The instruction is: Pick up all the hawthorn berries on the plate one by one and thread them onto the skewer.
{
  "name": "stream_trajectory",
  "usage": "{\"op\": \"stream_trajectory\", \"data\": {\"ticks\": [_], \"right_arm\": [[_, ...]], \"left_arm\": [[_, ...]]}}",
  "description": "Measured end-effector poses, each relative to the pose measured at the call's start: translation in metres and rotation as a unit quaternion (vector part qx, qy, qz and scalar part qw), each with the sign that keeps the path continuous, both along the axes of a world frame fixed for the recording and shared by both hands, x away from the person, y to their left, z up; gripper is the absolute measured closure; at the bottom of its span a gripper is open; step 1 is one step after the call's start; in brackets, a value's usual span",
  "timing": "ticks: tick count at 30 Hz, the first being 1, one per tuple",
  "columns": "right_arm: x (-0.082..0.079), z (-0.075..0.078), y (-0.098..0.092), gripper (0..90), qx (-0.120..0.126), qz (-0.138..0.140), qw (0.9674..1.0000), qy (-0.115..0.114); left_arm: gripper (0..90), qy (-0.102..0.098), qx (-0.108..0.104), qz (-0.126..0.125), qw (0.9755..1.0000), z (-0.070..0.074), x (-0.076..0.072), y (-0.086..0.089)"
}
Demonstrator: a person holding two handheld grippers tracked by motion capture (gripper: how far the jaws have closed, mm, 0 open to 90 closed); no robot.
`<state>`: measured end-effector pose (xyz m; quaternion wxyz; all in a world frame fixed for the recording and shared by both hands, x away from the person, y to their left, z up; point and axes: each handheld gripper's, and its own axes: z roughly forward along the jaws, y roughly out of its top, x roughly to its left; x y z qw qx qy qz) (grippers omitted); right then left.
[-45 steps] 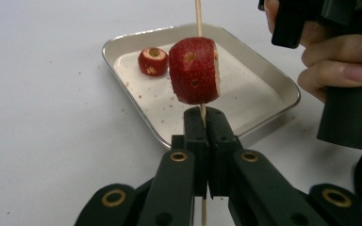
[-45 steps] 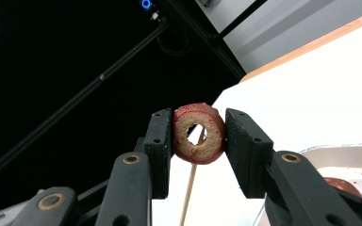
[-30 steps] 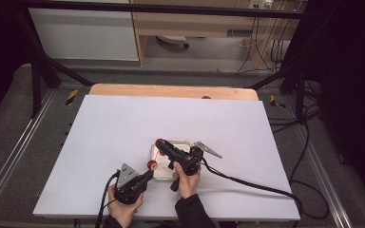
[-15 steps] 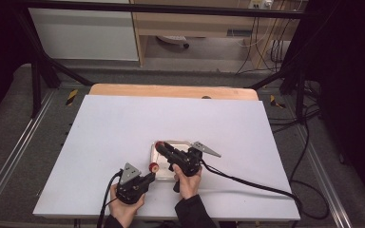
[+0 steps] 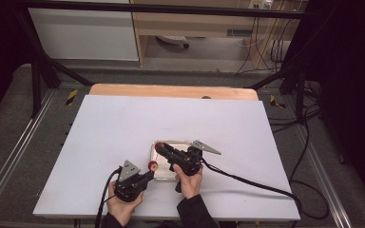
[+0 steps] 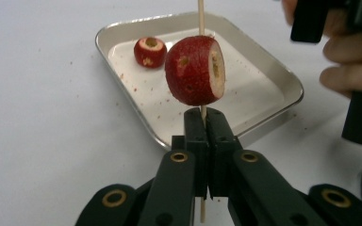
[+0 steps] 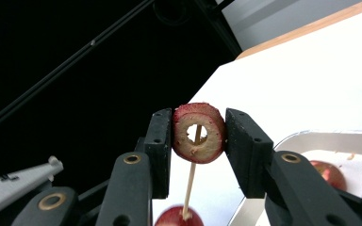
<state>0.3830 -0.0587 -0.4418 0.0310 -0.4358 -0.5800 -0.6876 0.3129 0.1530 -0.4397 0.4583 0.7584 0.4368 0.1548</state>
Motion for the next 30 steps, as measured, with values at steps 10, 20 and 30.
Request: {"op": "stream_trajectory", "data": {"ticks": [10, 20, 30], "right_arm": [[-0.009, -0.012, 0.005, 63.4, -0.005, 0.013, 0.9998, 0.012], [-0.009, -0.009, 0.004, 61.2, -0.023, 0.024, 0.9994, 0.013], [-0.006, 0.014, -0.018, 28.0, -0.151, 0.017, 0.9882, -0.022]], "left_arm": [[88.8, -0.007, 0.002, -0.004, 1.0000, 0.002, 0.010, 0.001], [88.6, -0.018, 0.010, -0.016, 0.9997, 0.002, 0.011, 0.005], [88.5, -0.023, 0.022, -0.024, 0.9992, 0.010, 0.009, 0.038]]}}
